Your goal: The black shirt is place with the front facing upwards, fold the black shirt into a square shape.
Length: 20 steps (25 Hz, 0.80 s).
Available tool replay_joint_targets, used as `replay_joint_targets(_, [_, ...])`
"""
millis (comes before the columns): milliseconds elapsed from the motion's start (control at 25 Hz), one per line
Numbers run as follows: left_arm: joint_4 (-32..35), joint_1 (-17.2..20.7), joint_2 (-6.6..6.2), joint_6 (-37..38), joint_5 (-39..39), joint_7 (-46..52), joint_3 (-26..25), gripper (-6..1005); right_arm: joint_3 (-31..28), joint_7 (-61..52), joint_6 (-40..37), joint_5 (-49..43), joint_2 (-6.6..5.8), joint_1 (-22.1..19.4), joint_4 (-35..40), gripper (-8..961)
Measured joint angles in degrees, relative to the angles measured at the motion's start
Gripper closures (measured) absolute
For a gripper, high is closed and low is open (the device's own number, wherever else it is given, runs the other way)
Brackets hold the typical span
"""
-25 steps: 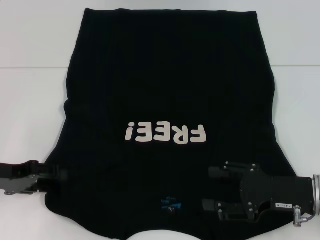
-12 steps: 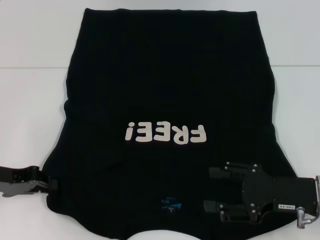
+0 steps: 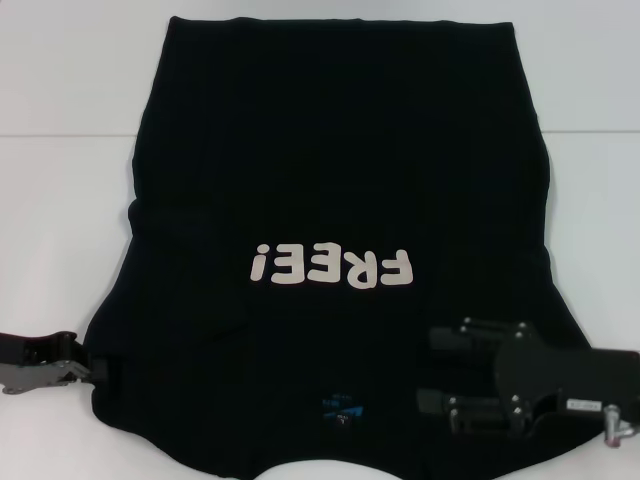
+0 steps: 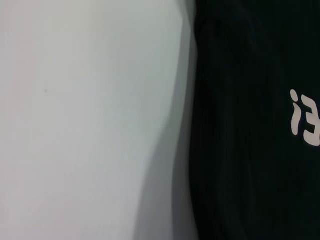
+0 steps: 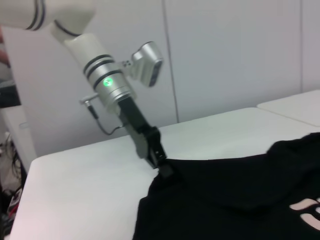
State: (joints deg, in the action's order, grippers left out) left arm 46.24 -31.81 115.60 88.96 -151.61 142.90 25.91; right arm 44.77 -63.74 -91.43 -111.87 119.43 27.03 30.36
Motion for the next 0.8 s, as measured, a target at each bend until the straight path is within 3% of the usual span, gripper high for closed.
replay_joint_targets(120, [0.0, -0.14, -0.24, 0.75, 0.15, -0.24, -0.06, 997, -0.53, -8.73, -0.02, -0.4, -0.58, -0.83, 4.17, 158])
replay_joint_targets(240, [0.01, -0.37, -0.43, 1.77, 0.47, -0.84, -0.12, 998, -0.52, -25.46, -0.09, -2.71, -1.91, -1.56, 12.28, 158])
replay_joint_targets(360, [0.15, -0.49, -0.55, 2.38, 0.59, -1.6, -0.24, 997, -0.63, -44.42, -0.75, -8.53, -4.52, -0.77, 18.65, 158])
replay_joint_targets(400, [0.41, -0.49, -0.59, 2.51, 0.6, -1.81, -0.23, 997, -0.59, -50.55, -1.86, -10.65, -5.95, 0.03, 19.84, 158])
replay_joint_targets(560, [1.05, -0.41, -0.71, 2.65, 0.61, -2.33, -0.25, 996, -0.92, -65.89, -5.33, -17.32, -9.7, 3.07, 20.68, 158])
replay_joint_targets(640, [1.09, -0.46, -0.84, 2.7, 0.62, -2.55, -0.25, 996, -1.05, -70.93, -5.76, -21.09, -10.45, 4.07, 20.66, 158])
replay_joint_targets(800, [1.16, -0.86, -1.05, 2.95, 0.62, -2.64, -0.24, 995, -1.61, -74.24, -6.04, -27.37, -10.56, 5.4, 20.33, 223])
